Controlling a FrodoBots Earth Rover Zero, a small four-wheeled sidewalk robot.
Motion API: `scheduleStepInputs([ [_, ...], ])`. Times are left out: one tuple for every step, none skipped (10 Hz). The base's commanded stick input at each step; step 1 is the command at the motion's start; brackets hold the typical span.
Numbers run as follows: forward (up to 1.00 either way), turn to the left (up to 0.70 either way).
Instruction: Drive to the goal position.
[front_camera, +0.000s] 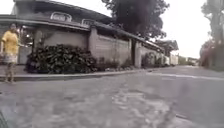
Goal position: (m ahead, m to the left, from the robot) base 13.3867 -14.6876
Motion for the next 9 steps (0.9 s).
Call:
scheduleStepInputs([
  [1.0, 0.0],
  [1.0, 0.0],
  [1.0, 0.0],
  [1.0, 0.0],
  [1.0, 0.0],
  [1.0, -0.08],
  [1.0, -0.39],
  [1.0, -0.35],
  [1.0, -0.3],
])
